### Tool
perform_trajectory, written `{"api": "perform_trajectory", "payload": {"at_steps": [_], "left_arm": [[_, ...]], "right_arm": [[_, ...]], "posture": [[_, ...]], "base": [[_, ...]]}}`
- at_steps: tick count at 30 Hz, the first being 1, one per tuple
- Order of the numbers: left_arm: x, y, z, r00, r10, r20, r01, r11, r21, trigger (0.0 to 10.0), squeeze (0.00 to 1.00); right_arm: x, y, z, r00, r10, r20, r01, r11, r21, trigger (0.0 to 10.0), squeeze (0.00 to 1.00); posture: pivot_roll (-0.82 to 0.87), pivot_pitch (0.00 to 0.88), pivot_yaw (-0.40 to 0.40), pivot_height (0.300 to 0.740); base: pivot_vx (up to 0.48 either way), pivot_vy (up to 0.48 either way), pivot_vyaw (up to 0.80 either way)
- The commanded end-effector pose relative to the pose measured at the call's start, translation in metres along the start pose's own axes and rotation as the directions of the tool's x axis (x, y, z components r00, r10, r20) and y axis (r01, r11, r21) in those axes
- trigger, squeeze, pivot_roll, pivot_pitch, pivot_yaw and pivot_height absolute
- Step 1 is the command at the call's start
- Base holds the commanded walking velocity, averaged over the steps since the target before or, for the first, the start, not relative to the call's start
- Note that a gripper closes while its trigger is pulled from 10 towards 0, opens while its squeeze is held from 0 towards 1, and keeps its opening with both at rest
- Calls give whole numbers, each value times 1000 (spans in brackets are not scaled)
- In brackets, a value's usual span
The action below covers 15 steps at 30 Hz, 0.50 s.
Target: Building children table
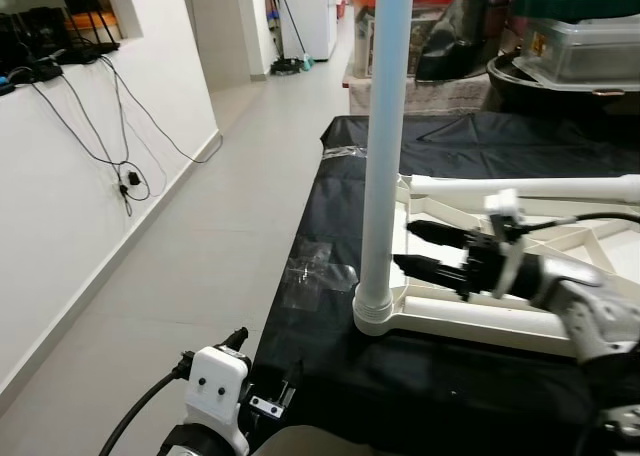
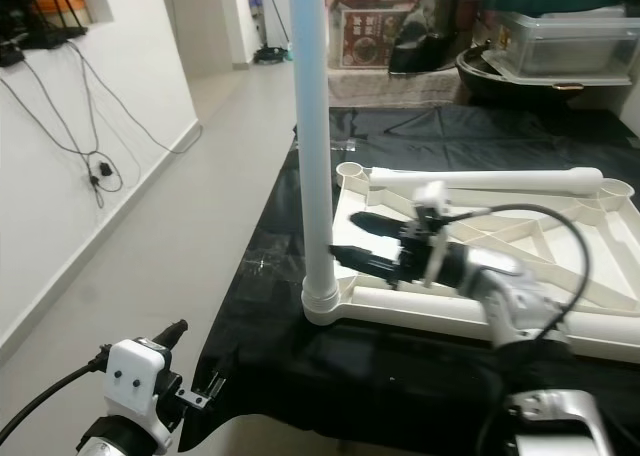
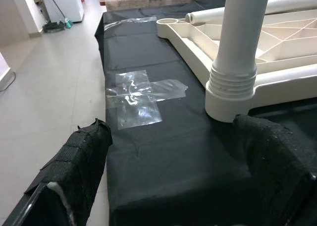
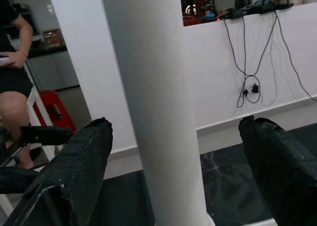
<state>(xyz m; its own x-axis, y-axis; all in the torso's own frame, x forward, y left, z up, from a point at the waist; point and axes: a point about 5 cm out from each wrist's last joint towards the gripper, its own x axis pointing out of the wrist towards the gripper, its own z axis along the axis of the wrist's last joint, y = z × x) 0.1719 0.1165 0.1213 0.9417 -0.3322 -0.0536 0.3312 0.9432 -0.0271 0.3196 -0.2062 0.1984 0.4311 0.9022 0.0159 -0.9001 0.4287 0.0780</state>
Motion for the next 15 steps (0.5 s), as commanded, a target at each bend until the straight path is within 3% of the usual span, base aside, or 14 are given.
{"api": "perform_trajectory", "payload": {"at_steps": [1, 7, 15], "left_arm": [[-1, 0, -4, 1000, 1, -15, -1, 1000, 7, 10000, 0], [0, -1, -5, 1000, -9, -18, 9, 1000, 15, 10000, 0], [-1, -2, -7, 1000, -10, -21, 11, 1000, 17, 10000, 0]], "right_arm": [[7, 1, 2, 1000, 23, 13, -23, 1000, -12, 10000, 0], [28, 11, -3, 996, 88, 25, -87, 996, -24, 10000, 0], [43, 16, -6, 992, 121, 35, -119, 992, -37, 10000, 0]], "posture": [[4, 18, 26, 740], [4, 17, 26, 740], [10, 11, 26, 740]], "base": [[0, 0, 0], [0, 0, 0], [0, 0, 0]]}}
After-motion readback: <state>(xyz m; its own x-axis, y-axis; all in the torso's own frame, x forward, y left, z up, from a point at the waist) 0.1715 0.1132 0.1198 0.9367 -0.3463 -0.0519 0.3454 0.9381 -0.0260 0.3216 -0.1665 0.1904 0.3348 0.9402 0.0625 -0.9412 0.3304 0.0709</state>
